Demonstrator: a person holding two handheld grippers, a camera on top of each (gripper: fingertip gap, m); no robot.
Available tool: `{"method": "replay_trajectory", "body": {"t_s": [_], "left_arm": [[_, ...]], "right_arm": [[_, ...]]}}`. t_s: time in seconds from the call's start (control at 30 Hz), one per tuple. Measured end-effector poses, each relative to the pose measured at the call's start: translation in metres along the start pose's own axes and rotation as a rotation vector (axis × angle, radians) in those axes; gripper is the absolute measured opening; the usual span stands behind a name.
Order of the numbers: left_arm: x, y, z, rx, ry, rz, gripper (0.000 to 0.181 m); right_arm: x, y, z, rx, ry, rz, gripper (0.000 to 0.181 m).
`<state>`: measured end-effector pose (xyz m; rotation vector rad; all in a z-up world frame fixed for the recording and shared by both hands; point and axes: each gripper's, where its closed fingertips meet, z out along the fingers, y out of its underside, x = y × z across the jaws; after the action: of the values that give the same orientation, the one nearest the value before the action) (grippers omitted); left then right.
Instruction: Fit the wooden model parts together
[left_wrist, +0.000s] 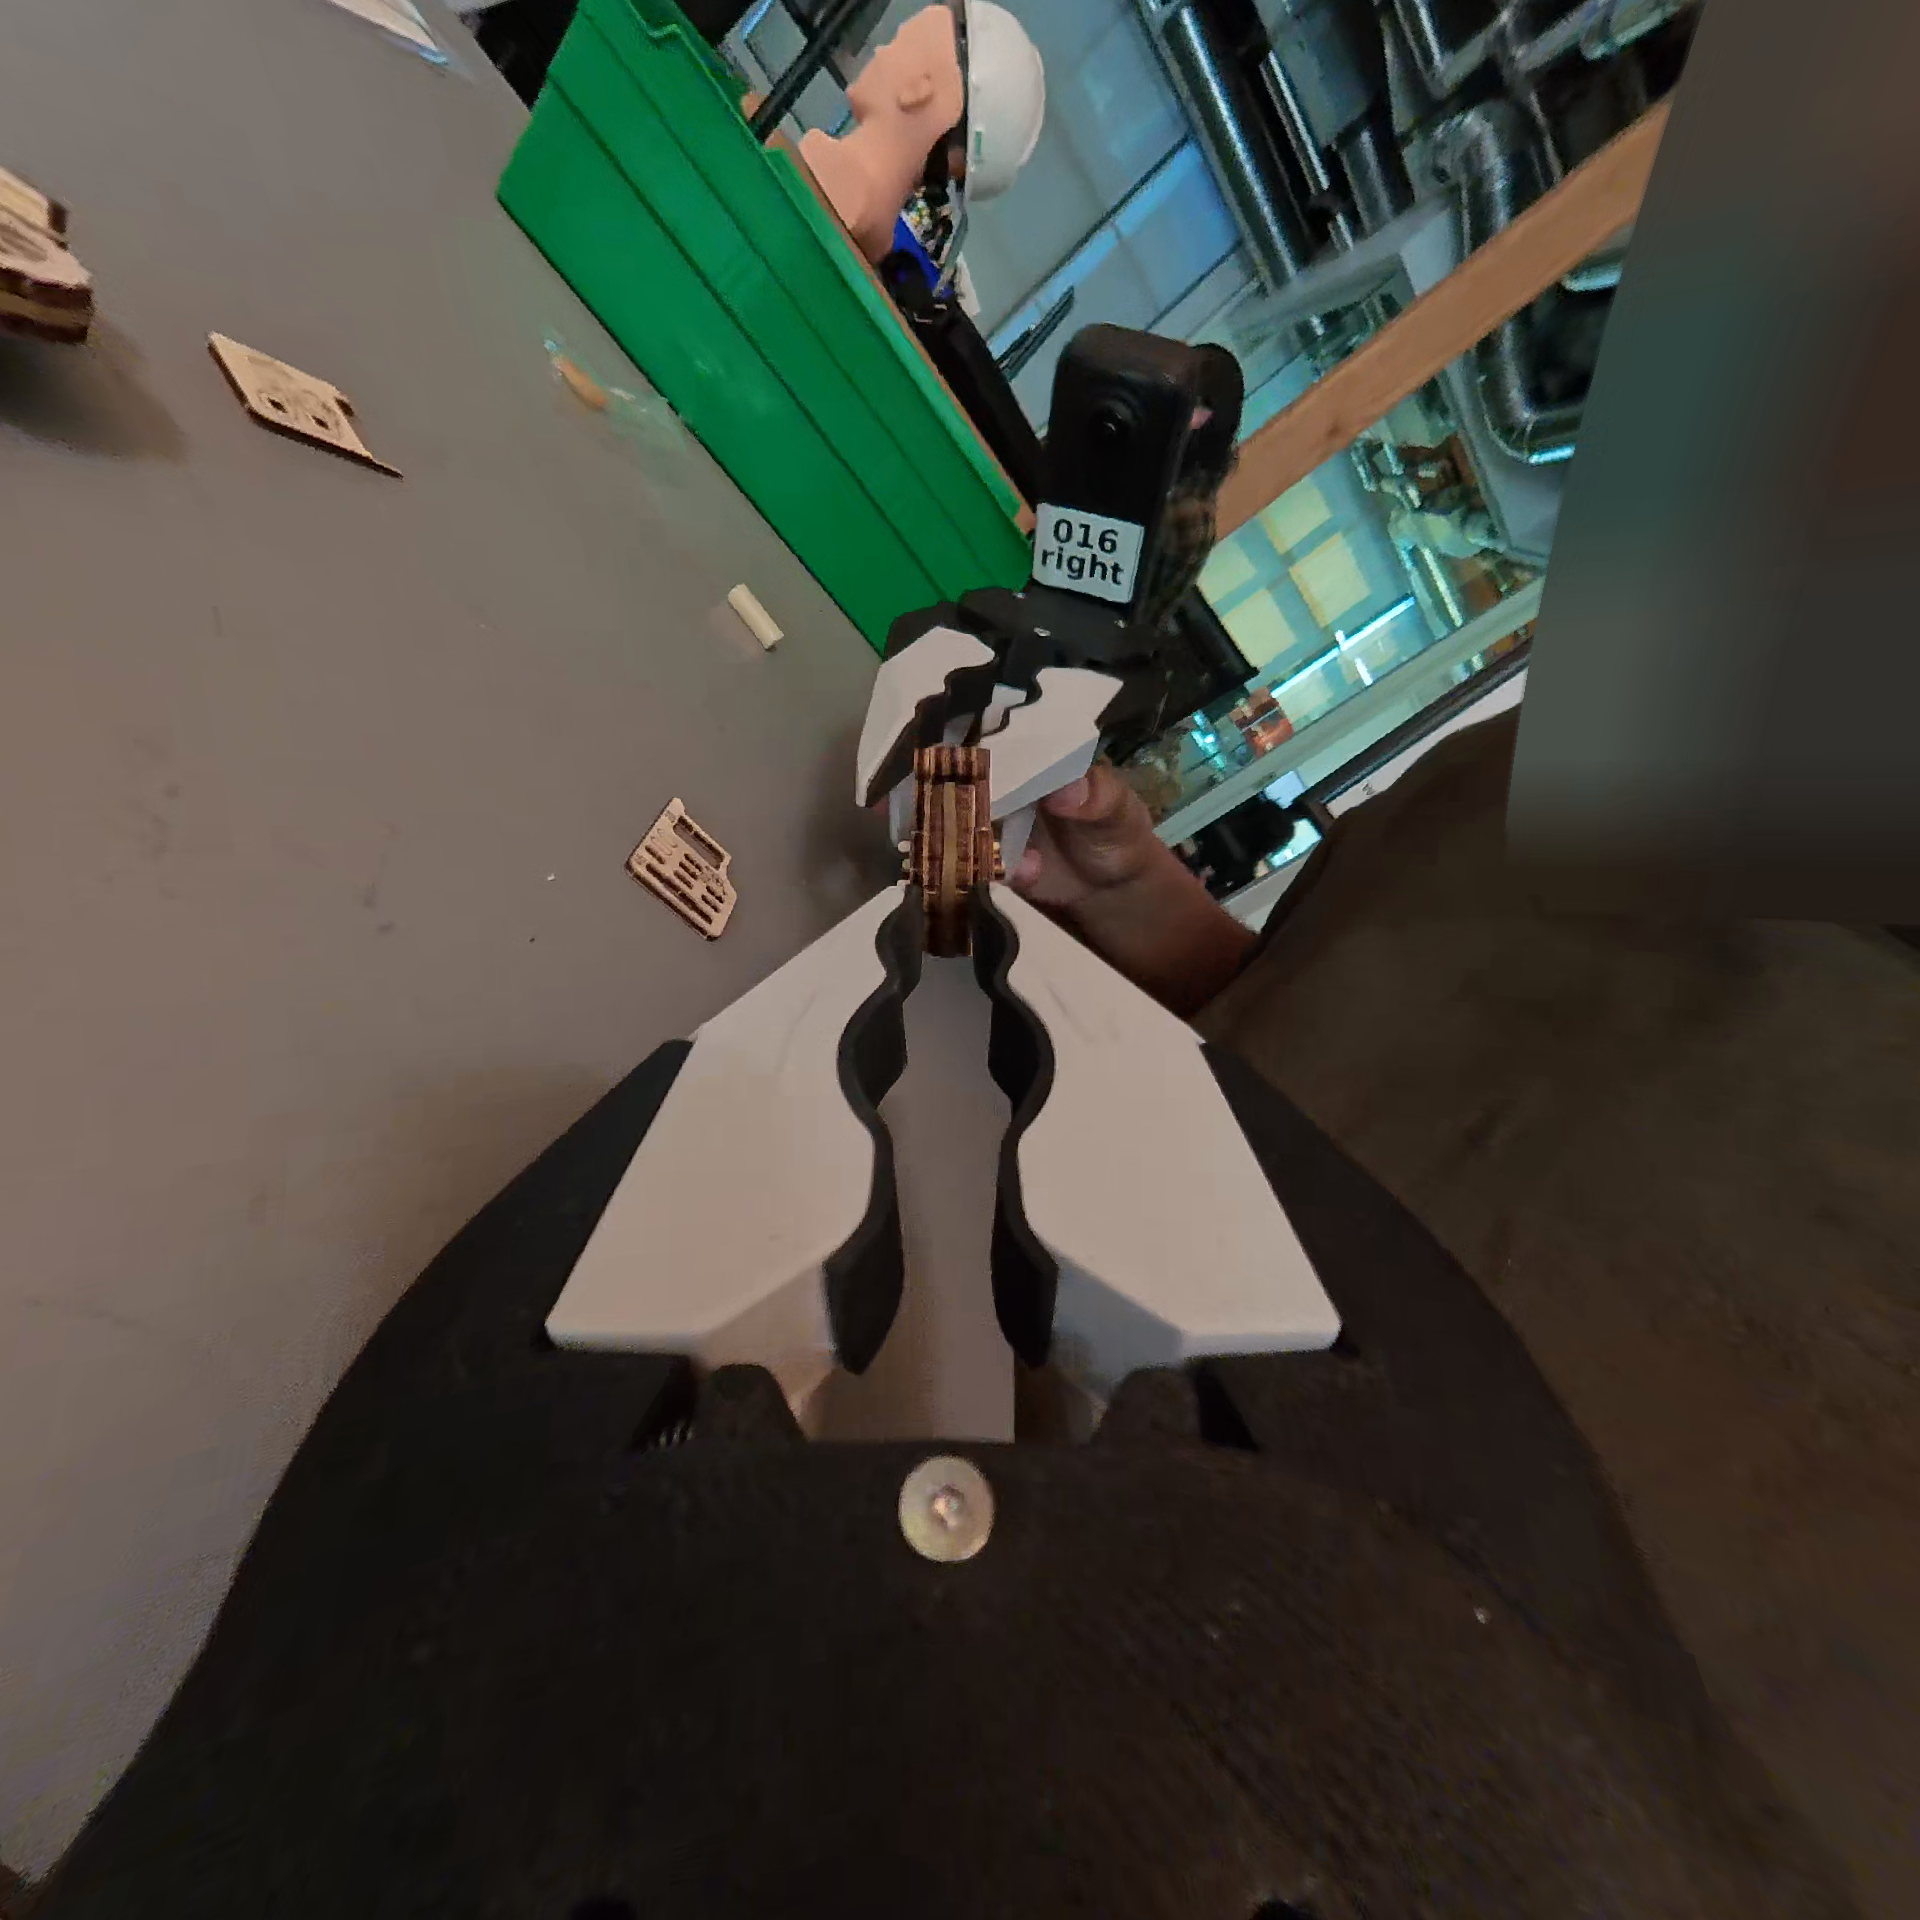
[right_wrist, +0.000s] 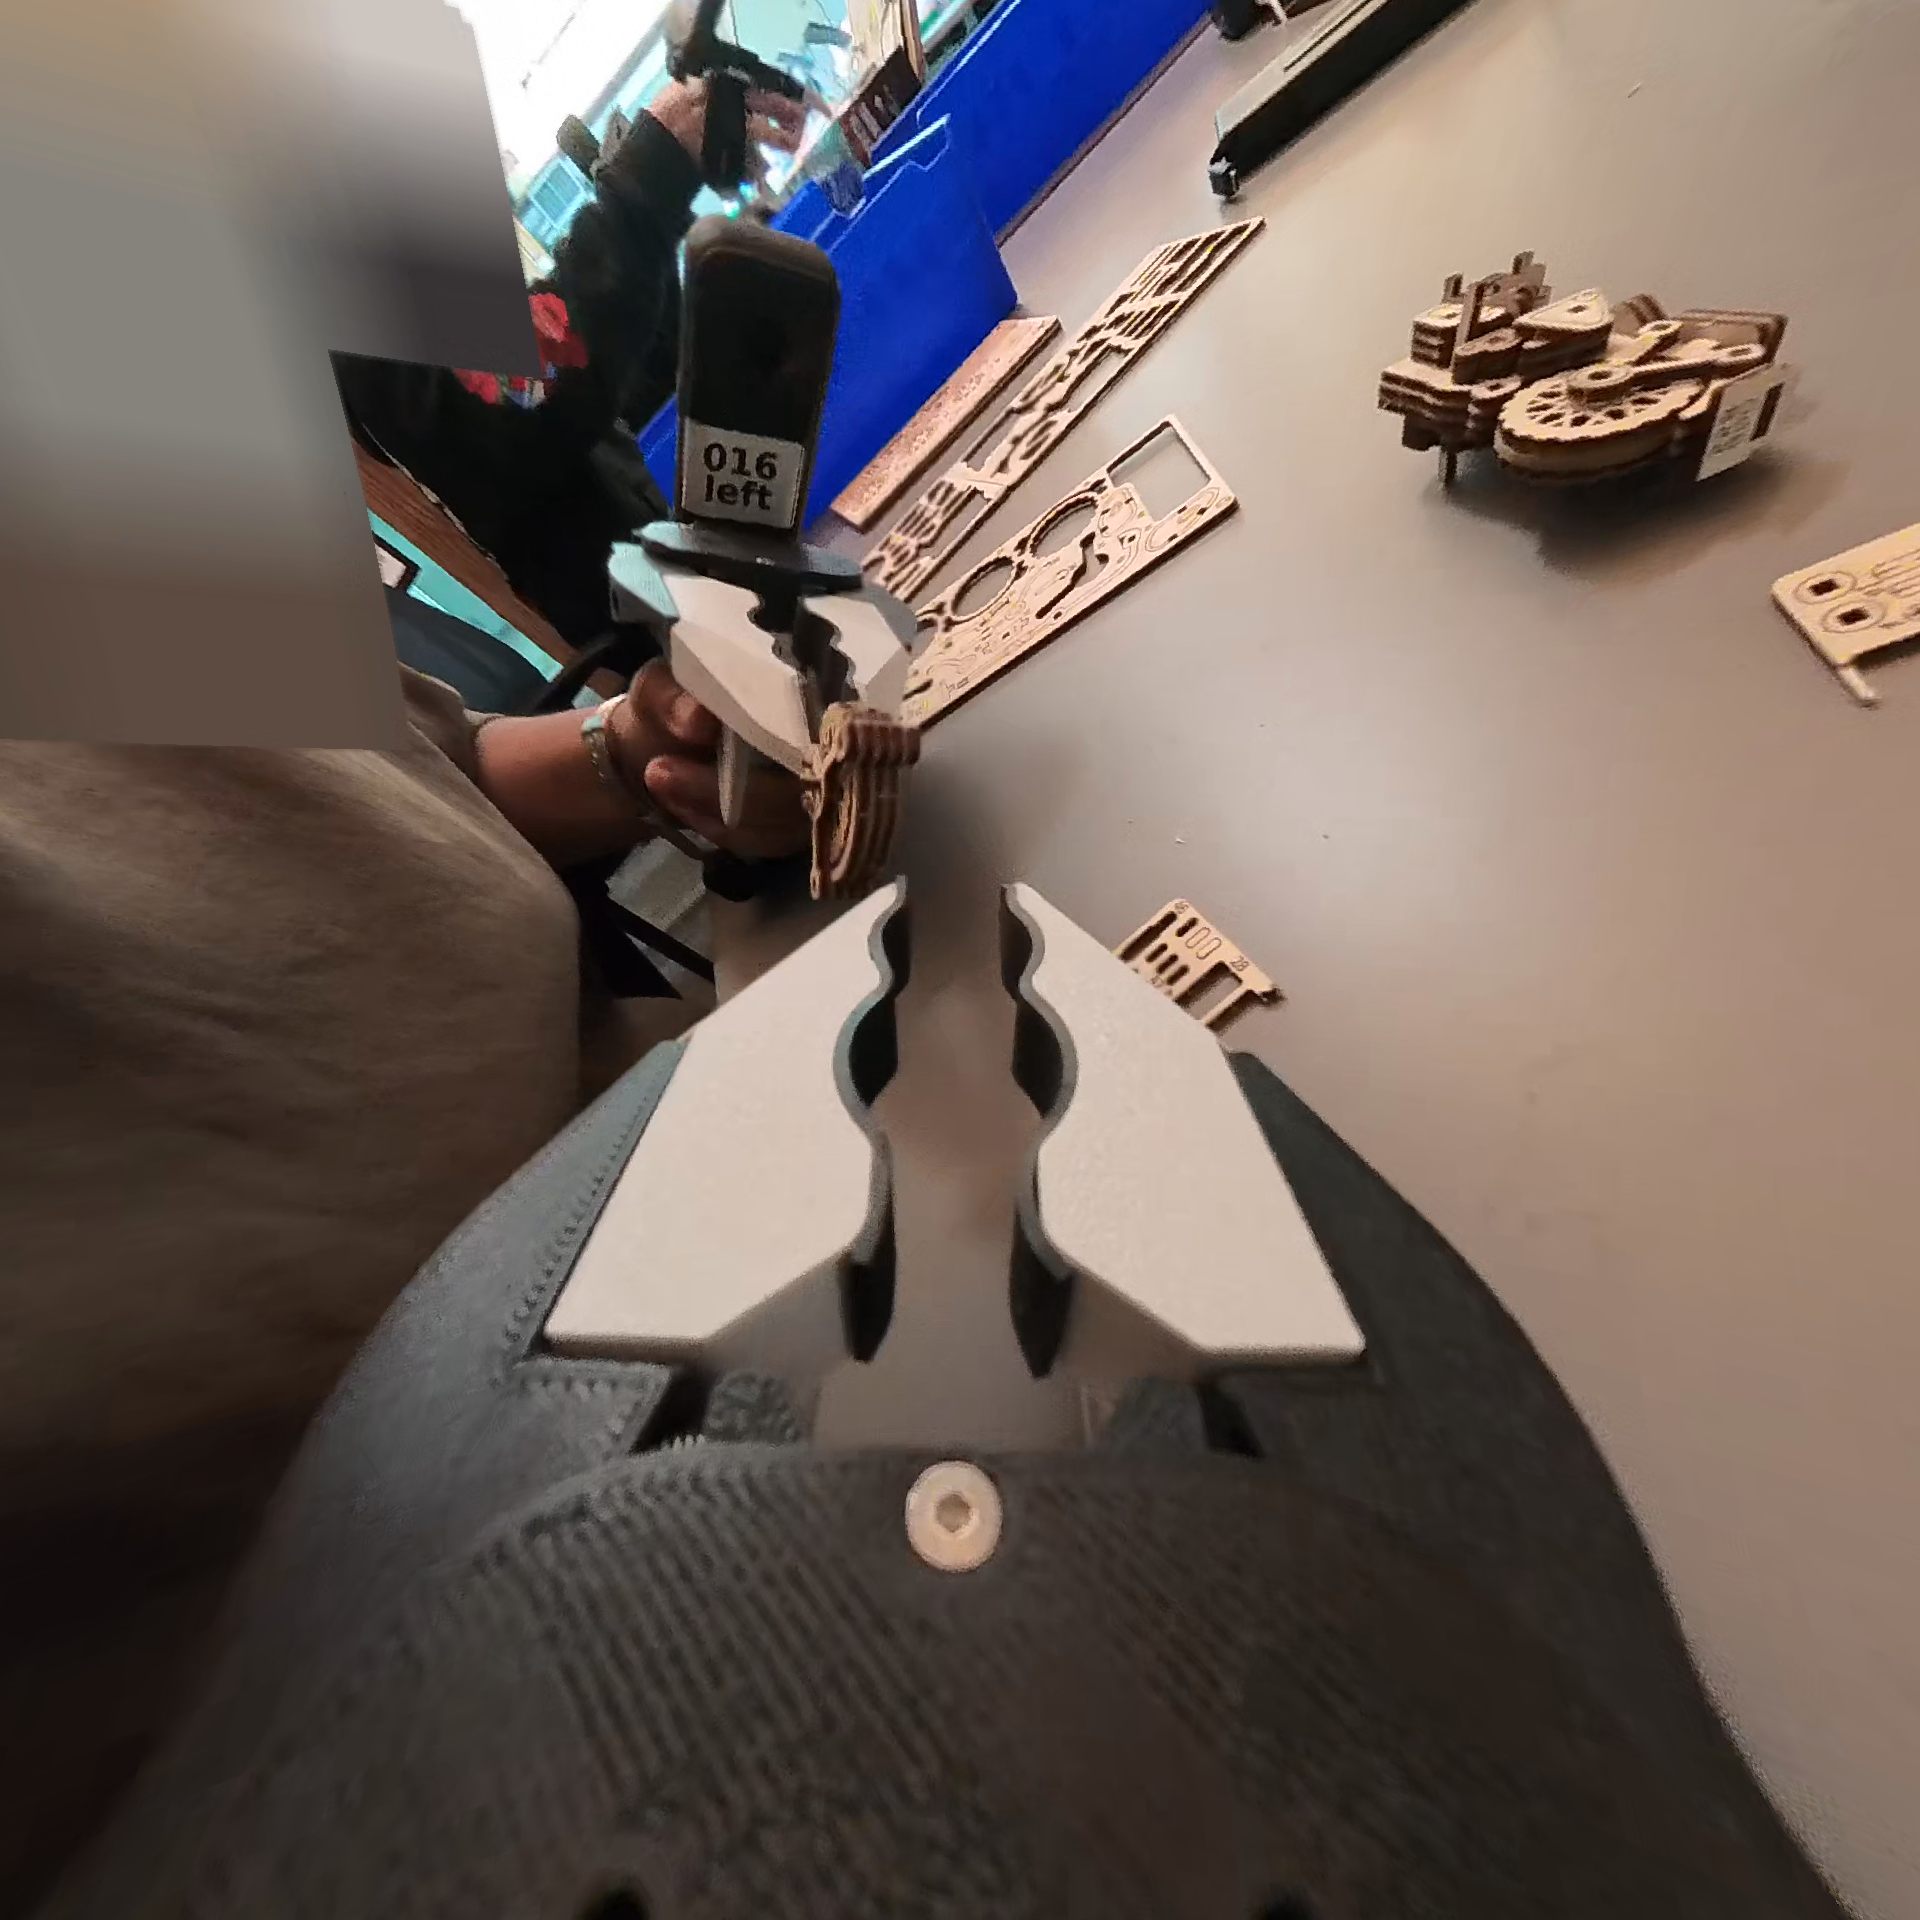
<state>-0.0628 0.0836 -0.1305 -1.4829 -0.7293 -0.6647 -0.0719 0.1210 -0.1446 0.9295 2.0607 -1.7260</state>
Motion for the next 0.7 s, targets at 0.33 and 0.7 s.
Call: {"method": "replay_trajectory", "body": {"t_s": [0.33, 0.7], "left_arm": [[0.0005, 0.0040, 0.0027, -0.027, -0.005, 0.034, 0.005], [0.0024, 0.0019, 0.0004, -0.023, 0.038, -0.015, 0.005]], "right_arm": [[0.0023, -0.0089, -0.0062, 0.071, -0.063, 0.092, 0.017], [0.0008, -0.0102, -0.0074, 0.084, -0.084, 0.111, 0.018]]}}
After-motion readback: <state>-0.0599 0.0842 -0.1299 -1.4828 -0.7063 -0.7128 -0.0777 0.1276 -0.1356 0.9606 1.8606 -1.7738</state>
